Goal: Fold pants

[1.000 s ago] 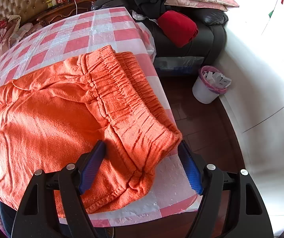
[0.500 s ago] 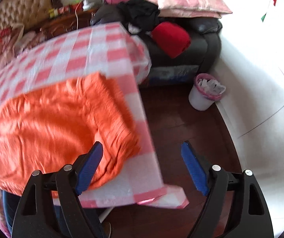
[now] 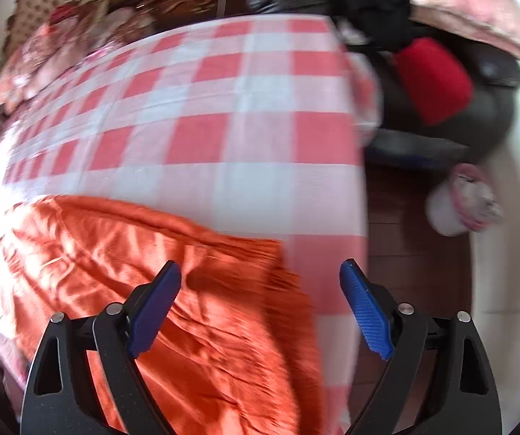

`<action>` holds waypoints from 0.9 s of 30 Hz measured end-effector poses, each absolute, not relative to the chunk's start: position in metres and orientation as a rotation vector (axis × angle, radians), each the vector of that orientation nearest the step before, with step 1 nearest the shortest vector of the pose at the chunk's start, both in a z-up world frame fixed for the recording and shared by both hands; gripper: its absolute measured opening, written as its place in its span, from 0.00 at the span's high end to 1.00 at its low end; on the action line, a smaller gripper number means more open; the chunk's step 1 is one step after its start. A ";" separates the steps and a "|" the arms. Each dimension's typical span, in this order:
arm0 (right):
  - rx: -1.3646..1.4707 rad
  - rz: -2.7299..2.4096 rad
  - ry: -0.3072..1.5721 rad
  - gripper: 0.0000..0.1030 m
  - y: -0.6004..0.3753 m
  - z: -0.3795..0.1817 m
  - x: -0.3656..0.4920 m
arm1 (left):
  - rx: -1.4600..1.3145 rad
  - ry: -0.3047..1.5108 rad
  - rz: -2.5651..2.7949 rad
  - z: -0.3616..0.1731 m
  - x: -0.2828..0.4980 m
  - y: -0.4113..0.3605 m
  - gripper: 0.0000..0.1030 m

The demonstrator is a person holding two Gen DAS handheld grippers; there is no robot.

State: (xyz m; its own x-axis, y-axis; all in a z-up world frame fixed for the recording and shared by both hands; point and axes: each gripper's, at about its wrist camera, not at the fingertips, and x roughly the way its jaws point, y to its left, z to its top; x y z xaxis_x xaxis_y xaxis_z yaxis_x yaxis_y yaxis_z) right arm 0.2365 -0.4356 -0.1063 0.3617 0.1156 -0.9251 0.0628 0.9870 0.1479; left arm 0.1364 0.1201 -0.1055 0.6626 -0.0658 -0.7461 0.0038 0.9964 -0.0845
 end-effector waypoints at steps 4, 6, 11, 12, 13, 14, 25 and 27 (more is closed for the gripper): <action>0.086 0.000 1.159 0.57 -0.424 -0.109 0.233 | -0.100 0.857 -0.005 -0.106 0.134 0.133 0.34; 0.085 -0.049 1.126 0.61 -0.425 -0.105 0.230 | -0.104 0.865 0.005 -0.108 0.135 0.136 0.34; 0.141 -0.219 1.065 0.63 -0.459 -0.105 0.219 | -0.111 0.875 0.007 -0.114 0.135 0.136 0.34; 0.164 -0.260 1.056 0.63 -0.468 -0.105 0.215 | -0.114 0.878 0.007 -0.116 0.135 0.137 0.34; 0.177 -0.284 1.050 0.62 -0.476 -0.106 0.212 | -0.117 0.878 0.010 -0.117 0.135 0.137 0.34; 0.191 -0.309 1.040 0.62 -0.482 -0.108 0.210 | -0.123 0.877 0.013 -0.118 0.135 0.138 0.34; 0.213 -0.177 0.926 0.35 -0.404 -0.067 0.072 | 0.052 0.778 -0.486 -0.091 0.092 0.004 0.55; 0.258 -0.141 0.988 0.37 -0.381 -0.088 0.051 | 0.154 0.744 -0.641 -0.091 0.073 -0.052 0.60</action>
State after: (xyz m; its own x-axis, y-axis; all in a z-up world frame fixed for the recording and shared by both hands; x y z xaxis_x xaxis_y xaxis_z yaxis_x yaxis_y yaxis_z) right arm 0.0514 -0.3806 -0.0882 0.5443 -0.0003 -0.8389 0.2338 0.9604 0.1513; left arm 0.0730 -0.0515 -0.0905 0.5559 -0.4881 -0.6729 0.5934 0.7999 -0.0900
